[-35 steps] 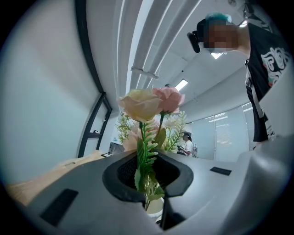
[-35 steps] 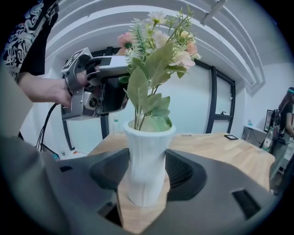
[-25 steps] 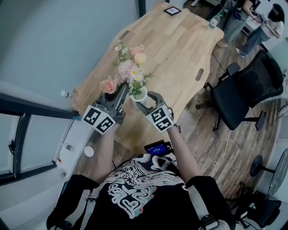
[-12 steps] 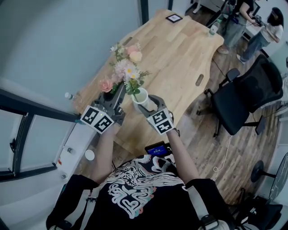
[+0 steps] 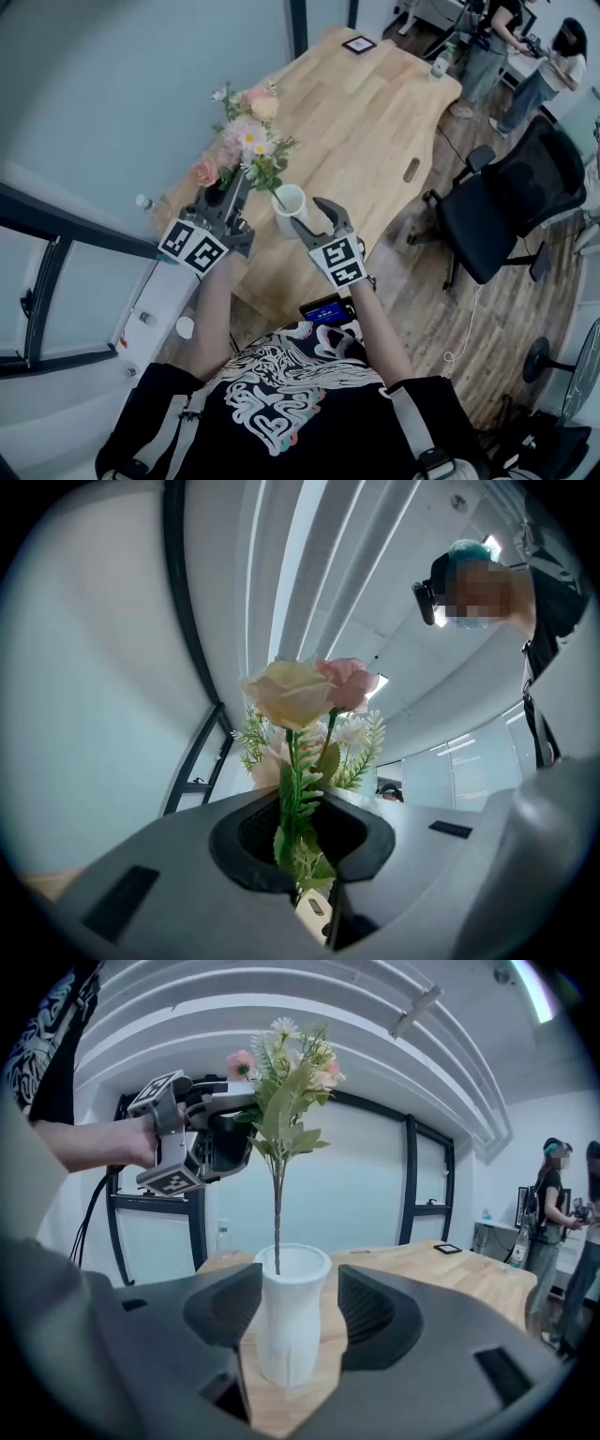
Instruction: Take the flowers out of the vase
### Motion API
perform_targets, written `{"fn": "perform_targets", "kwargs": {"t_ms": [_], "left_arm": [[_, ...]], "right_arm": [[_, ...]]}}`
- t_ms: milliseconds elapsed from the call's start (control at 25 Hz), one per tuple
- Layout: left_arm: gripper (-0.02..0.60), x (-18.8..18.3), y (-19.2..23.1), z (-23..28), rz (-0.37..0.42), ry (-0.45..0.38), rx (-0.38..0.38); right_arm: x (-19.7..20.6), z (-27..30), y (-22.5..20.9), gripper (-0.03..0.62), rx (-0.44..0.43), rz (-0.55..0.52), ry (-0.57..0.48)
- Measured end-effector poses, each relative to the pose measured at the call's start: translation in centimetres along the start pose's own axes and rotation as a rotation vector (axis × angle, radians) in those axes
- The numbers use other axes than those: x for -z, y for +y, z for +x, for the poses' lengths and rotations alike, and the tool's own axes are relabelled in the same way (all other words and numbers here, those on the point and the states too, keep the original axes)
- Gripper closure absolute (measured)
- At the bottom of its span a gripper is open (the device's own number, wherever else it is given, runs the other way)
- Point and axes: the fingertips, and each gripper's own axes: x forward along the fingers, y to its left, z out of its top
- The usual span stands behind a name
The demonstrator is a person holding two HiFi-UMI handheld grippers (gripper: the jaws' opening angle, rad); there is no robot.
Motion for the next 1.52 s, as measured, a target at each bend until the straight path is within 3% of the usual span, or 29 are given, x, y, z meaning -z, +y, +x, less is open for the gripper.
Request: {"fn": "perform_targets", "kwargs": {"t_ms": [200,240,280,560,800,1240,1520], "left_arm": [[0.528,-1.2,0.0,-0.3,0.001,-0.024,-0.002],[0.528,-1.3,0.0,-0.4,0.001,-0.028,-0.003],[0.528,-1.5,0.0,-0.6,0.0,-0.032,-0.005],[0.529,-4.2,0.4,-1.6,-0.015,-0.07,-0.015],[0.529,-4.9,0.7,-1.9,-0.006,-0.056,-0.049],[0.528,-2.3,2.3,-3.3,-0.044,0.02,-0.107],[0.529,2.0,3.1,-5.8,-0.079,0.087,-0.136]], "right_arm": [[-1.5,-0.6,0.1,0.353,0.025,-0.031,-0.038],[-1.7,-0.8,0.0,0.512,0.042,-0.042,-0.047],[-1.9,-0.9,-0.1,0.587,0.054,-0.047,-0.054],[-3.6,-1.2,0.2,0.588,0.055,-0.027,-0.096],[-5.0,-2.1,-0.3,0.588,0.05,-0.027,-0.149],[-5.9,-2.5,-0.6,0.588,0.094,-0.039,-0.183],[-4.3,-3.0,-0.2,0.588,0.125,-0.033,-0.185]]}}
